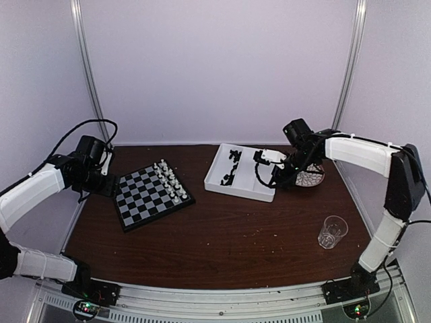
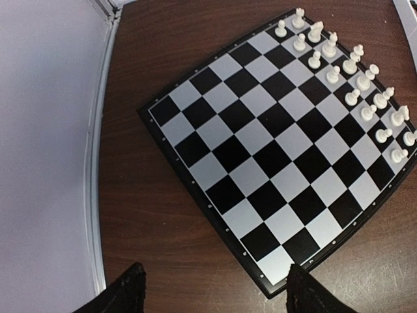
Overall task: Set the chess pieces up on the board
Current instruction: Move the storage box to the center of the board.
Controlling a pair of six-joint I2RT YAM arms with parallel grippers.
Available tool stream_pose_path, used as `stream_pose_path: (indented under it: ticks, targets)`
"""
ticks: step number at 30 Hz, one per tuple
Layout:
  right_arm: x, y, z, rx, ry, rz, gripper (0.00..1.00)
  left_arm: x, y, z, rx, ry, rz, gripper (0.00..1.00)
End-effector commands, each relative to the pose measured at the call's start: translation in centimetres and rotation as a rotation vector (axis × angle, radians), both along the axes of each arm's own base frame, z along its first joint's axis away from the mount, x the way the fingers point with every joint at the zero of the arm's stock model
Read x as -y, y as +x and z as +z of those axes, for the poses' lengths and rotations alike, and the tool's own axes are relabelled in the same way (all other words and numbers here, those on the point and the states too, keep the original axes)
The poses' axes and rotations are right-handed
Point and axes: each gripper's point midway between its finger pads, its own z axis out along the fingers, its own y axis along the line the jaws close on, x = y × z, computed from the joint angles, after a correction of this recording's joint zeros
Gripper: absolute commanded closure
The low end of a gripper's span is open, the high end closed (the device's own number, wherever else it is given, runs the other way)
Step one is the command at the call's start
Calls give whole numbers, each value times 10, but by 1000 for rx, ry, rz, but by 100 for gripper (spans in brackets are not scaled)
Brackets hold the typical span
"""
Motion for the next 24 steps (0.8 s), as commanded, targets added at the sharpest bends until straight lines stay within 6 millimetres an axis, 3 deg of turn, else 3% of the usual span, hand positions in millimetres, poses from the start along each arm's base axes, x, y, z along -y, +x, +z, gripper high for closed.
stream_pose_path:
  ticks: [1, 7, 17, 24]
  targets:
    - [-18, 21, -25, -7, -110, 62, 47, -8, 10, 24, 116, -7, 49, 26]
    - [-27, 43, -51, -48, -177, 51, 52, 2, 11, 22, 106, -54, 21, 27]
    - [-24, 19, -79, -175, -186, 81, 55, 5, 12, 21, 96, -59, 0, 27]
    - [-22, 17, -92, -210, -201, 69, 70, 8, 13, 19, 84, -69, -11, 28]
